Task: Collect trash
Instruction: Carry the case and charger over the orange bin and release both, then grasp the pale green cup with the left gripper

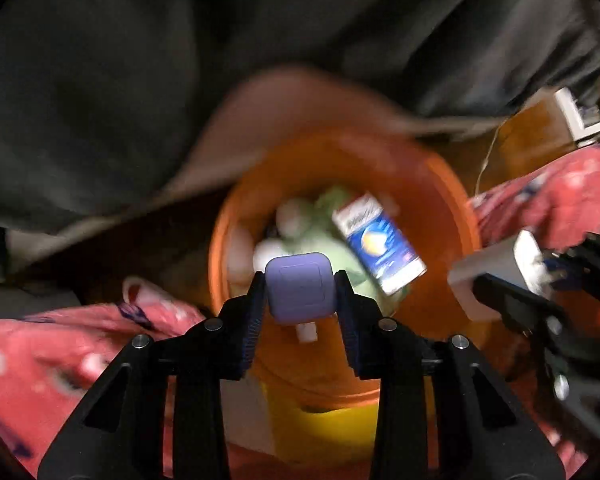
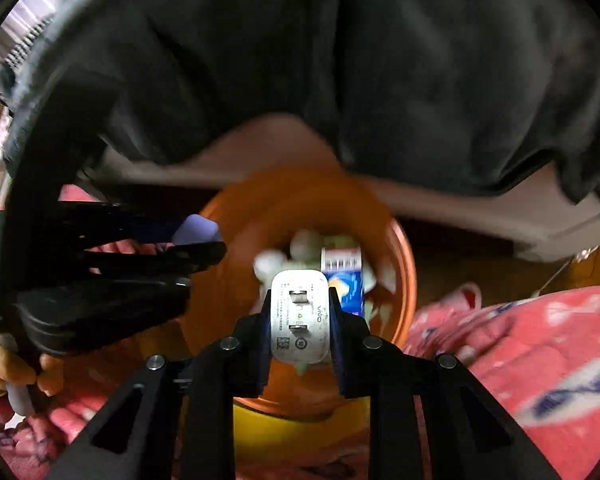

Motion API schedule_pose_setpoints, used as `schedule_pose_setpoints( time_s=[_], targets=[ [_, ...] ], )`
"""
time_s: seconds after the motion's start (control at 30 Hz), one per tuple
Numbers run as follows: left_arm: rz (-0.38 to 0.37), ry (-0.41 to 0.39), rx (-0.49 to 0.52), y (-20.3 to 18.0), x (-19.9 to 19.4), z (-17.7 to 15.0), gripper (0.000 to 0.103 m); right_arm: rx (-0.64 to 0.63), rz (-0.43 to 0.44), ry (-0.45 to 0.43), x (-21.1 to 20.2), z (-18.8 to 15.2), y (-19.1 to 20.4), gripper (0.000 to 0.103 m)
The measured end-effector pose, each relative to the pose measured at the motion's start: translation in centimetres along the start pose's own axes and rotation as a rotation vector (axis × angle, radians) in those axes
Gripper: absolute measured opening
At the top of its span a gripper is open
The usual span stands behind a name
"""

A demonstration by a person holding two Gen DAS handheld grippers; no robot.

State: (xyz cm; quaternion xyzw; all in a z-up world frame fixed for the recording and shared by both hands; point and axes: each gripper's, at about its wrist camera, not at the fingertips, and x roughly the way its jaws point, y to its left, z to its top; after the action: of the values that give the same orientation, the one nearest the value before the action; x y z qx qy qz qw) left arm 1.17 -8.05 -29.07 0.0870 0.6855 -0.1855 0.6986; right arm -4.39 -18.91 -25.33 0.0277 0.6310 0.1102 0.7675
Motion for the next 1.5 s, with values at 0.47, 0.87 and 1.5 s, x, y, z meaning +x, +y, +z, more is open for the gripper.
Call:
schedule_pose_setpoints(
  time_s=[0.47, 0.87, 1.5],
  targets=[
    [0.013, 0.058, -0.106, 2.0, 2.9, 0.1, 0.064, 0.082, 0.014, 0.025, 0.8, 0.4, -1.3, 0.055],
    [0.031, -0.103, -0.054, 0.7, -2.0, -0.5, 0.064, 0.138, 0.021, -0.132, -3.5, 0.0, -3.0, 0.064],
    [0.16, -0.691, -0.048, 1.7, -23.5, 2.8, 0.073, 0.028, -0.065, -0.653, -19.8, 4.1, -2.4, 0.078]
  ],
)
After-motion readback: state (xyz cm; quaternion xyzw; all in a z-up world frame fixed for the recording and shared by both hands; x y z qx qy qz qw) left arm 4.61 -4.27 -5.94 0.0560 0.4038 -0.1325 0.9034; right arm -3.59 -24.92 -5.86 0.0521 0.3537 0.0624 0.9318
